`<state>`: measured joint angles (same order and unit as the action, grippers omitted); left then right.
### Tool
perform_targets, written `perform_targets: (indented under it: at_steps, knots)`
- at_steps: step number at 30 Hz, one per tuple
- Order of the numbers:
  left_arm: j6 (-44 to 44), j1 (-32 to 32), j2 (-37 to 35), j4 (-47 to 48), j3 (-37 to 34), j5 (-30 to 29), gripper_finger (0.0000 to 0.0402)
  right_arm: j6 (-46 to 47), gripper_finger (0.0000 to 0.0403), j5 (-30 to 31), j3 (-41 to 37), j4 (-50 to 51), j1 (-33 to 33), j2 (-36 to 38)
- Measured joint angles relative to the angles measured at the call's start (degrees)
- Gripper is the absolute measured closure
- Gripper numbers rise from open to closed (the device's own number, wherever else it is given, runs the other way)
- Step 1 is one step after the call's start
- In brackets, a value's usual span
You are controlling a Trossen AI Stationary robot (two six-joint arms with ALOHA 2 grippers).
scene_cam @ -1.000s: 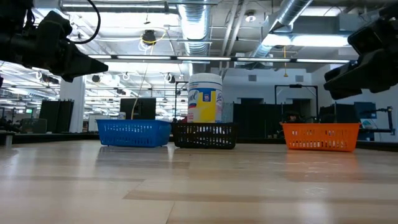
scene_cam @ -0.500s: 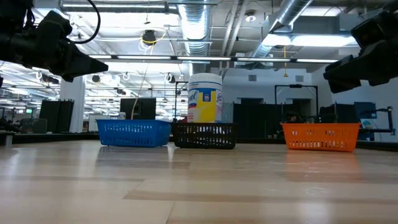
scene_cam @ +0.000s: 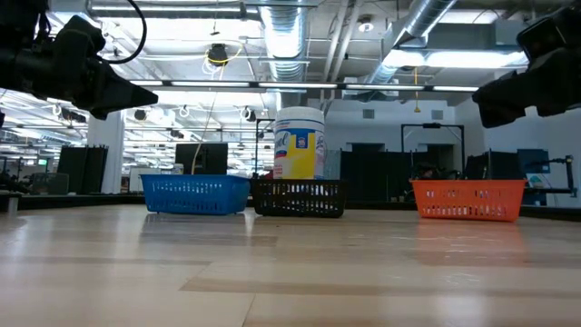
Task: Pick & Place First Aid Supplies
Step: Return to Home Position
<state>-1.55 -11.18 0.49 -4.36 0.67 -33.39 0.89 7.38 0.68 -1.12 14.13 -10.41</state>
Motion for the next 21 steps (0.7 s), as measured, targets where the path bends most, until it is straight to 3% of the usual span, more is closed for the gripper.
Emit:
perform_targets:
  at_steps: [9, 21]
  knots:
    - [-0.01, 0.01, 0.0, -0.05, 0.0, 0.0, 0.0391, -2.91, 0.0326, 0.09, -0.27, -0.72, -3.66, -0.34]
    - [-0.01, 0.01, 0.0, -0.2, 0.01, 0.01, 0.0391, 4.08, 0.0326, 0.11, -0.32, -0.81, -6.54, -0.46]
